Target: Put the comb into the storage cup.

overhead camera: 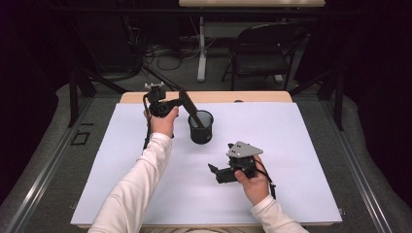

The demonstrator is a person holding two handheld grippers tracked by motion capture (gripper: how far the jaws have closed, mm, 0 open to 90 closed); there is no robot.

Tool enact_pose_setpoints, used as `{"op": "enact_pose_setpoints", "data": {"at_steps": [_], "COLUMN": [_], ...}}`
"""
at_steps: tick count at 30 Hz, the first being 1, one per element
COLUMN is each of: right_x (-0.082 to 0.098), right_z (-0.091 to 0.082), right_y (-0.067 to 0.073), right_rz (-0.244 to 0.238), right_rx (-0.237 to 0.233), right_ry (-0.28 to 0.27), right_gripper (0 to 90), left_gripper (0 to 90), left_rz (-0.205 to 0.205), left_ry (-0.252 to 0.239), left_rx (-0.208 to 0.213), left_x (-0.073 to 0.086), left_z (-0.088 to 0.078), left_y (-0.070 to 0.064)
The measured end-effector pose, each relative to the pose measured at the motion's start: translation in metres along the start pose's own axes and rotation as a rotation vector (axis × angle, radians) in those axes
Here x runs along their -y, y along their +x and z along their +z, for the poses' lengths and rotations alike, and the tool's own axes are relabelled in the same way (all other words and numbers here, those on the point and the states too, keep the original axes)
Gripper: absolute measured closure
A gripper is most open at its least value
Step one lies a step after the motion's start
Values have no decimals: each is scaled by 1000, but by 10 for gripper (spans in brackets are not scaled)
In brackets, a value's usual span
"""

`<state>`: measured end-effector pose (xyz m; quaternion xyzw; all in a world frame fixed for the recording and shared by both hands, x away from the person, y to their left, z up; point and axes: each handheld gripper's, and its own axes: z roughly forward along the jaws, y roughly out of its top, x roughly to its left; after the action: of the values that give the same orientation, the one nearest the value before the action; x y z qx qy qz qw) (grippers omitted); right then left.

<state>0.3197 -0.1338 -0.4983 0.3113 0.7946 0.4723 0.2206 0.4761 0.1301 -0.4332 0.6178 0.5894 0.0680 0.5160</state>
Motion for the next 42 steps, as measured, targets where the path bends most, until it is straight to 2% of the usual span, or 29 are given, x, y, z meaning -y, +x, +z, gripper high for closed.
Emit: {"op": "enact_pose_setpoints", "data": {"at_steps": [5,11,19,42], "right_x": [0,0,0,0], "right_z": [0,0,0,1], "right_y": [0,0,1,1], "right_rz": [-1,-2,-1,-2], "right_rx": [0,-3,-1,-3], "right_ry": [0,3,5,6], "right_gripper": [49,54,66,69], "left_gripper": [832,828,822,798], "left_rz": [-24,-21,-46,-45], "left_ry": [0,2,2,-12], "left_rx": [-10,-17,-21,-29], "left_x": [0,0,1,0], "left_z": [-1,-1,-2,-4], "left_y": [7,11,19,19]}}
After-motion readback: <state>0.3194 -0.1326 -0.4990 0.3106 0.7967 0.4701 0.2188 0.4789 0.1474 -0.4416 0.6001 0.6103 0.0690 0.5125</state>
